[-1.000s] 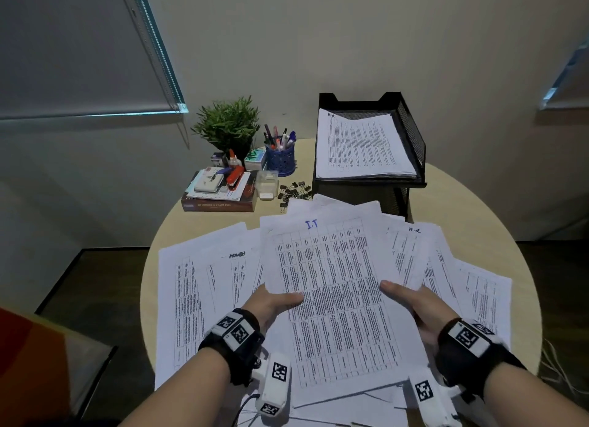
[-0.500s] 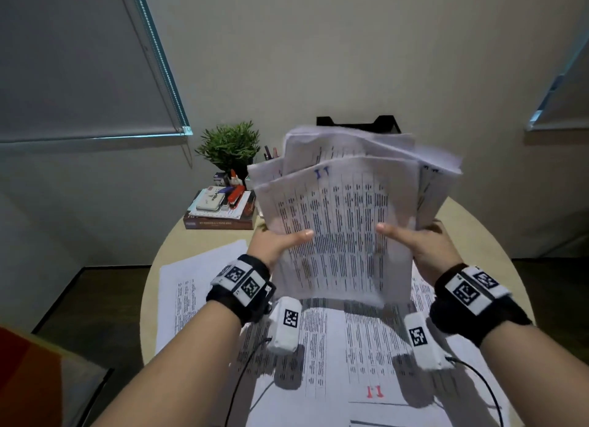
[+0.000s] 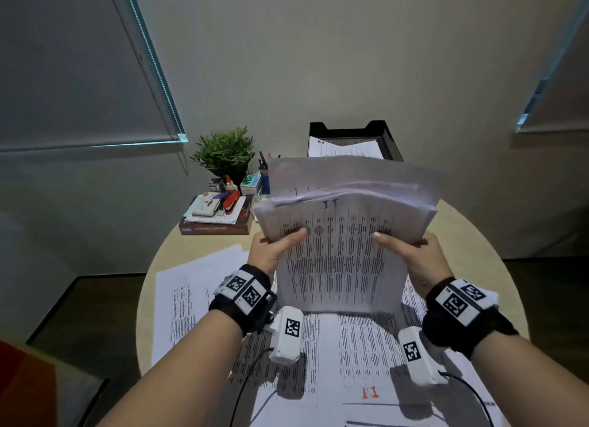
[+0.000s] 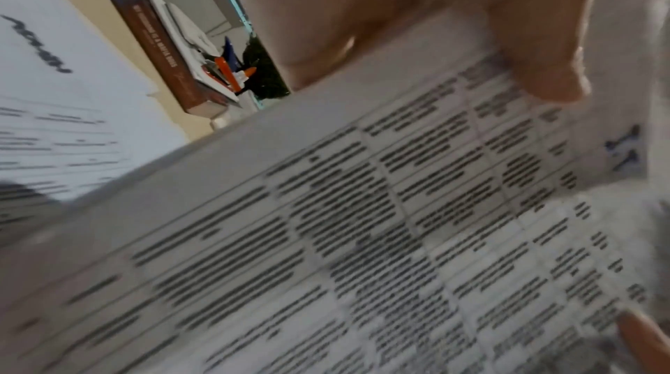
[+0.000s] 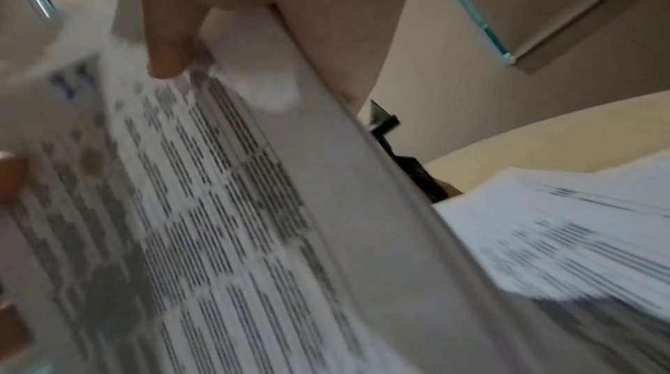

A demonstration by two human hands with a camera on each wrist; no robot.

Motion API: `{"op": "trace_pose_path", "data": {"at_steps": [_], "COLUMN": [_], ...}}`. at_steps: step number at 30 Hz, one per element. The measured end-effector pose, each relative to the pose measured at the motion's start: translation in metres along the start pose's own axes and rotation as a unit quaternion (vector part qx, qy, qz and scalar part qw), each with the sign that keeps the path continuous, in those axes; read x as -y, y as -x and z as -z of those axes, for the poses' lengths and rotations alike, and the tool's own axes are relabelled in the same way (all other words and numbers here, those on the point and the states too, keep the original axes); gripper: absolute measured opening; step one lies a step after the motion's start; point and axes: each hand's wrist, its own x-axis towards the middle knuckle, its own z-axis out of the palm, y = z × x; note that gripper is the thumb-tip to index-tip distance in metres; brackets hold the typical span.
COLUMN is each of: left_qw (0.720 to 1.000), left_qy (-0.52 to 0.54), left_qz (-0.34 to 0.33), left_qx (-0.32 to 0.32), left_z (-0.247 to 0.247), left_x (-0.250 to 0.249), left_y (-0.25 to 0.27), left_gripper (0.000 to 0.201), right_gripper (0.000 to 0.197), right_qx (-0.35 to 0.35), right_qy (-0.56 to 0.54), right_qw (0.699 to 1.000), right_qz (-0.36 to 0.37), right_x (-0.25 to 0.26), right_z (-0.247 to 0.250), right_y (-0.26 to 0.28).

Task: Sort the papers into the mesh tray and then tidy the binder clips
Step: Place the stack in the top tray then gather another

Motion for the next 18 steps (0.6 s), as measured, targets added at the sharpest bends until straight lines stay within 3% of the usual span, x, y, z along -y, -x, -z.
{"op": "trace_pose_path", "data": {"at_steps": [2,4,9,12,15,18], "left_qw": [0.999,0.995,0.997,0.997,0.987,0.984], "left_qy": [-0.031,-0.072,-0.065,-0.069,-0.142,-0.153], "left_qz": [0.027,0.052,0.034,0.038,0.075,0.089], "left_qx": [0.023,0.036,-0.009,0.005,0.002,0.003], "left_z": [-0.001,-0.006,-0.012,-0.011,-0.011,-0.012], "left_x": [0.005,0.013,0.021,0.019,0.035,0.045], "left_y": [0.003,0.009,0.007,0.010,0.019,0.022], "left_gripper": [0.071,0.042,0.032,0.035,0.043,0.046], "right_gripper": [0.059,0.085,0.029,0.027,0.025,0.038], "right_qx": [0.002,0.003,-0.014,-0.020,-0.012,-0.022], "right_qy": [0.006,0.019,0.015,0.042,0.042,0.049], "right_qw": [0.999,0.997,0.999,0.999,0.996,0.992], "right_qz": [-0.037,-0.071,-0.044,-0.011,-0.073,-0.112], "right_x": [-0.011,-0.026,-0.024,-0.020,-0.034,-0.047], "right_z": [0.005,0.007,0.005,0.008,0.009,0.012], "right_y": [0.001,0.005,0.014,0.011,0.015,0.015]}}
